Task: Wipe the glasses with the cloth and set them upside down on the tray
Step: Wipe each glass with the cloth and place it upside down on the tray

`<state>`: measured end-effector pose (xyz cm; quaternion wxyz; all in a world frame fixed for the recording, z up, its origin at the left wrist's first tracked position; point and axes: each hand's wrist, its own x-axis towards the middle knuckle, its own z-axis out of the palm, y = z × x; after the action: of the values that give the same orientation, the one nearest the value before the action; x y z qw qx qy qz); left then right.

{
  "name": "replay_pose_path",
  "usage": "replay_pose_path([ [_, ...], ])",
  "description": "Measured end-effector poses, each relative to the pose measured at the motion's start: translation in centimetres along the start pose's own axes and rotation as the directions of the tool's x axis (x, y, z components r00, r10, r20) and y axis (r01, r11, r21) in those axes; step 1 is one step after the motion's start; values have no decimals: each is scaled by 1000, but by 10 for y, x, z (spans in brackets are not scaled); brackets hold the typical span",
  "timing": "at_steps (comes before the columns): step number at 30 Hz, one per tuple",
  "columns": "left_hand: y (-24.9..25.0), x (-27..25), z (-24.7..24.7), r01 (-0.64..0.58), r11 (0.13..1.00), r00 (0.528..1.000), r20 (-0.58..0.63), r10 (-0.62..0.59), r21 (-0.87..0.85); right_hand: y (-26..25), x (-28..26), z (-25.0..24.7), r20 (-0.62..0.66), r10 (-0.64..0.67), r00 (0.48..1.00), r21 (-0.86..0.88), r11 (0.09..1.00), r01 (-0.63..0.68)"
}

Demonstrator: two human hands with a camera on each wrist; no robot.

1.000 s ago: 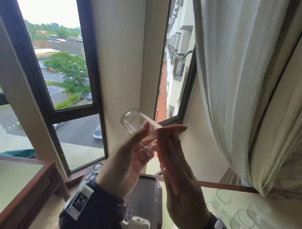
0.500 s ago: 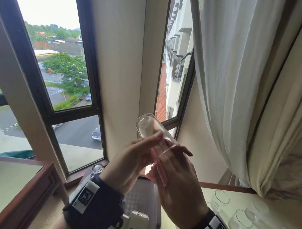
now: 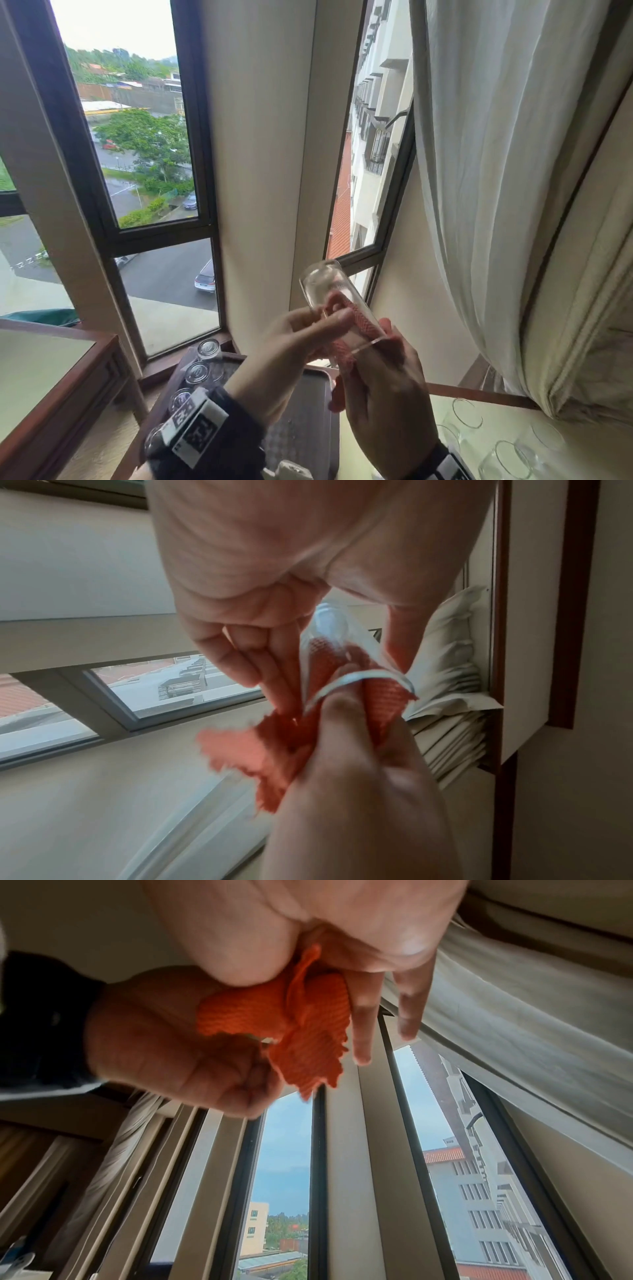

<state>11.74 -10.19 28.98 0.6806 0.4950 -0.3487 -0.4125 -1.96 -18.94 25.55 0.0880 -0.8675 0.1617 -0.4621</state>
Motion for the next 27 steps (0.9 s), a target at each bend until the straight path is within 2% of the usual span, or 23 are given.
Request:
replay_pose_path([
  [3, -8, -4, 0, 15, 1000, 999, 43, -14, -16, -5, 0, -2, 119, 100, 988, -68, 993, -92],
  [7, -10, -1, -3, 21, 999, 1000, -6, -21, -46, -9, 6, -7, 269, 89, 959, 12, 995, -96],
  [10, -7, 4, -6, 9, 994, 998, -64, -16, -111, -14, 7, -13, 291, 2, 957, 107, 994, -35],
  [16, 1, 10, -12, -40, 995, 997, -73, 33, -87, -13, 4, -20, 295, -38, 955, -119, 990, 76],
  [19, 1, 7, -14, -73, 997, 997, -19, 73, -2, -14, 6, -20, 278, -54, 959, -147, 984, 98],
  [22, -3, 4, -13, -67, 997, 996, 56, 64, 45, -15, 2, -12, 259, -14, 966, -151, 987, 55],
  [27, -15, 1, -15, -46, 998, 996, 73, 43, 42, -18, 1, -4, 391, 97, 915, -151, 988, -40],
])
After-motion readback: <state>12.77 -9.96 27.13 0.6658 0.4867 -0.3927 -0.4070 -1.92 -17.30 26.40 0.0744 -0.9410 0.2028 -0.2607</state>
